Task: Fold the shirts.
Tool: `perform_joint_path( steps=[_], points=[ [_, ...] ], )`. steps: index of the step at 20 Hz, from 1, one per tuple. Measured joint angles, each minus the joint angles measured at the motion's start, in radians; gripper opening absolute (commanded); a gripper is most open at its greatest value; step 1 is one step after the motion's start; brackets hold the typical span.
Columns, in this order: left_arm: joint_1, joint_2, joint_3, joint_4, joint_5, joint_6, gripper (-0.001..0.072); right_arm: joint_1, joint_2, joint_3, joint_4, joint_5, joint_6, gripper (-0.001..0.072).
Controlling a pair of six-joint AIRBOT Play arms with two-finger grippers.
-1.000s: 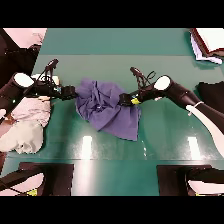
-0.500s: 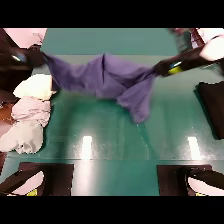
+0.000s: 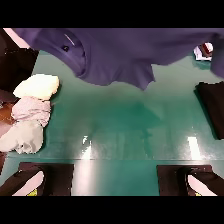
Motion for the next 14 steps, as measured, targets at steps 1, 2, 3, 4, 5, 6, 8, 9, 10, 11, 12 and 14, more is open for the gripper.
perform_joint_path(
  steps=[1, 2, 3, 4, 5, 6, 8, 9, 10, 11, 12, 14],
  points=[
    [0.0, 0.009, 0.024, -0.019, 0.002, 0.0, 0.0025, -0.002, 0.017, 0.007, -0.002, 0.022, -0.003, 0.0014],
    [0.0, 0.02, 0.041, -0.036, 0.006, 0.002, 0.0025, -0.004, 0.033, 0.013, -0.003, 0.053, -0.005, 0.0014],
    [0.0, 0.031, 0.055, -0.05, 0.01, 0.004, 0.0025, -0.006, 0.044, 0.016, -0.004, 0.084, -0.005, 0.0014],
    [0.0, 0.04, 0.064, -0.06, 0.009, 0.005, 0.0024, -0.007, 0.05, 0.019, -0.005, 0.126, -0.006, 0.0014],
    [0.0, 0.045, 0.067, -0.065, 0.005, 0.007, 0.0024, -0.007, 0.05, 0.021, -0.004, 0.166, -0.006, 0.0014],
    [0.0, 0.048, 0.061, -0.066, -0.003, 0.007, 0.0025, -0.008, 0.043, 0.022, -0.002, 0.216, -0.006, 0.0014],
    [0.0, 0.046, 0.01, -0.059, -0.027, 0.008, 0.0024, -0.008, 0.003, 0.022, 0.016, 0.318, -0.002, 0.0014],
    [0.0, 0.037, -0.028, -0.053, -0.04, 0.008, 0.0025, -0.008, -0.025, 0.01, 0.036, 0.358, 0.0, 0.0015],
    [0.0, 0.022, -0.074, -0.048, -0.058, 0.008, 0.0025, -0.008, -0.052, -0.011, 0.063, 0.383, 0.002, 0.0015],
    [0.0, 0.002, -0.121, -0.042, -0.077, 0.008, 0.0025, -0.008, -0.08, -0.043, 0.098, 0.402, 0.003, 0.0015],
    [0.0, -0.024, -0.173, -0.037, -0.106, 0.008, 0.0025, -0.008, -0.109, -0.083, 0.132, 0.409, 0.003, 0.0016],
    [0.0, -0.087, -0.275, -0.038, -0.144, 0.008, 0.0025, -0.008, -0.171, -0.184, 0.176, 0.394, 0.004, 0.0015]
  ],
)
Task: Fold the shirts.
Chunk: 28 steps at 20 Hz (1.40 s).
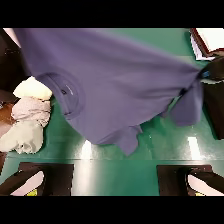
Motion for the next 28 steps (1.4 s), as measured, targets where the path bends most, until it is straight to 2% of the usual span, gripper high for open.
perform_joint_path(
  steps=[3, 7, 8, 9, 10, 11, 15, 20, 21, 22, 28],
  points=[
    [0.0, -0.126, -0.13, 0.003, -0.012, 0.002, 0.0025, 0.002, -0.09, -0.149, 0.041, -0.141, -0.021, 0.0016],
    [0.0, -0.321, -0.208, -0.003, 0.092, 0.004, 0.0026, 0.002, -0.219, -0.261, 0.066, -0.436, -0.035, 0.0017],
    [0.0, -0.36, -0.217, -0.005, 0.127, 0.004, 0.0045, 0.002, -0.249, -0.266, 0.069, -0.494, -0.037, 0.0021],
    [0.0, -0.39, -0.222, -0.009, 0.158, 0.004, 0.0314, 0.002, -0.279, -0.264, 0.069, -0.541, -0.037, 0.013],
    [0.0, -0.415, -0.227, -0.01, 0.189, 0.004, 0.0587, 0.001, -0.307, -0.252, 0.071, -0.585, -0.039, 0.0368],
    [0.001, -0.433, -0.229, -0.011, 0.213, 0.003, 0.0606, -0.003, -0.333, -0.235, 0.074, -0.616, -0.04, 0.05],
    [0.014, -0.461, -0.202, -0.002, 0.21, -0.005, 0.0606, -0.04, -0.387, -0.132, 0.075, -0.633, -0.039, 0.0482],
    [0.061, -0.43, -0.246, 0.023, 0.032, -0.027, 0.0606, -0.116, -0.302, -0.123, 0.076, -0.54, -0.036, 0.0482],
    [0.062, -0.407, -0.299, 0.026, 0.016, -0.028, 0.0606, -0.127, -0.267, -0.153, 0.076, -0.531, -0.037, 0.0476],
    [0.059, -0.377, -0.373, 0.028, 0.009, -0.03, 0.0606, -0.135, -0.233, -0.186, 0.076, -0.522, -0.04, 0.0433],
    [-0.072, -0.152, -0.91, -0.014, 0.121, -0.032, 0.0606, -0.158, -0.054, -0.387, 0.078, -0.519, -0.051, 0.0433]
  ],
)
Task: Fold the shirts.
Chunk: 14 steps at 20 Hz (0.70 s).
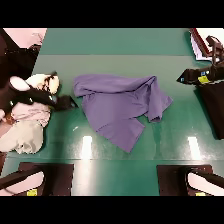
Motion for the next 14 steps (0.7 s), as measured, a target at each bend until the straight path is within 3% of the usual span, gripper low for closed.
perform_joint_path(
  steps=[5, 13, 14],
  points=[
    [-0.164, 0.075, -0.246, -0.112, 0.088, -0.002, 0.0606, -0.003, 0.075, -0.063, 0.0, -0.014, -0.002, 0.0433],
    [-0.384, 0.076, -0.315, -0.217, 0.309, -0.097, 0.0604, -0.003, 0.128, -0.078, 0.003, -0.014, -0.002, 0.0433],
    [-0.404, 0.068, -0.317, -0.234, 0.336, -0.106, 0.0477, -0.003, 0.13, -0.078, 0.012, -0.014, -0.002, 0.0433]
  ],
)
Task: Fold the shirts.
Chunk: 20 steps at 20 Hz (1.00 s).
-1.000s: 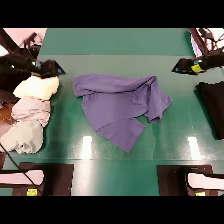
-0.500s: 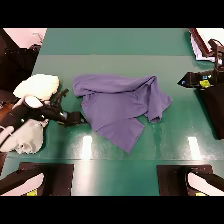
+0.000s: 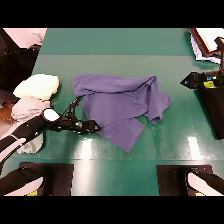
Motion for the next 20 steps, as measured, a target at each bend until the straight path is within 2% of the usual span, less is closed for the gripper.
perform_joint_path(
  steps=[2, 5, 6, 7, 8, 11, 14, 15, 16, 17, 18, 19, 20],
  points=[
    [-0.025, -0.014, -0.006, -0.015, 0.057, -0.014, 0.0022, 0.0, 0.003, -0.002, 0.021, 0.011, 0.0, 0.0433],
    [-0.042, -0.019, 0.009, -0.055, 0.121, -0.018, 0.0025, 0.0, 0.008, -0.034, 0.042, 0.051, 0.0, 0.044],
    [-0.045, -0.019, 0.022, -0.061, 0.131, -0.018, 0.0025, 0.0, 0.013, -0.06, 0.046, 0.064, 0.0, 0.0497],
    [-0.047, -0.02, 0.038, -0.063, 0.137, -0.018, 0.0026, 0.0, 0.02, -0.1, 0.051, 0.075, 0.001, 0.0616],
    [-0.049, -0.02, 0.057, -0.059, 0.14, -0.018, 0.0025, 0.0, 0.027, -0.147, 0.061, 0.08, 0.002, 0.0687],
    [-0.051, -0.02, 0.127, -0.011, 0.133, -0.019, 0.0026, 0.0, 0.044, -0.298, 0.115, 0.079, 0.005, 0.0686],
    [-0.052, -0.02, 0.181, 0.04, 0.109, -0.019, 0.0026, 0.0, 0.026, -0.423, 0.205, 0.014, 0.005, 0.0675],
    [-0.052, -0.02, 0.19, 0.052, 0.103, -0.019, 0.0025, 0.0, 0.013, -0.45, 0.235, -0.013, 0.0, 0.0651],
    [-0.052, -0.02, 0.198, 0.06, 0.097, -0.019, 0.0025, 0.001, -0.007, -0.474, 0.275, -0.043, -0.01, 0.0543],
    [-0.052, -0.021, 0.204, 0.068, 0.093, -0.019, 0.0025, 0.004, -0.025, -0.487, 0.305, -0.065, -0.02, 0.0483],
    [-0.052, -0.021, 0.208, 0.073, 0.089, -0.02, 0.0025, 0.011, -0.046, -0.497, 0.339, -0.094, -0.031, 0.0363],
    [-0.052, -0.021, 0.211, 0.077, 0.085, -0.02, 0.0025, 0.022, -0.065, -0.501, 0.365, -0.119, -0.043, 0.0142],
    [-0.051, -0.021, 0.213, 0.082, 0.076, -0.02, 0.0025, 0.034, -0.084, -0.5, 0.382, -0.142, -0.053, 0.0018]
  ],
)
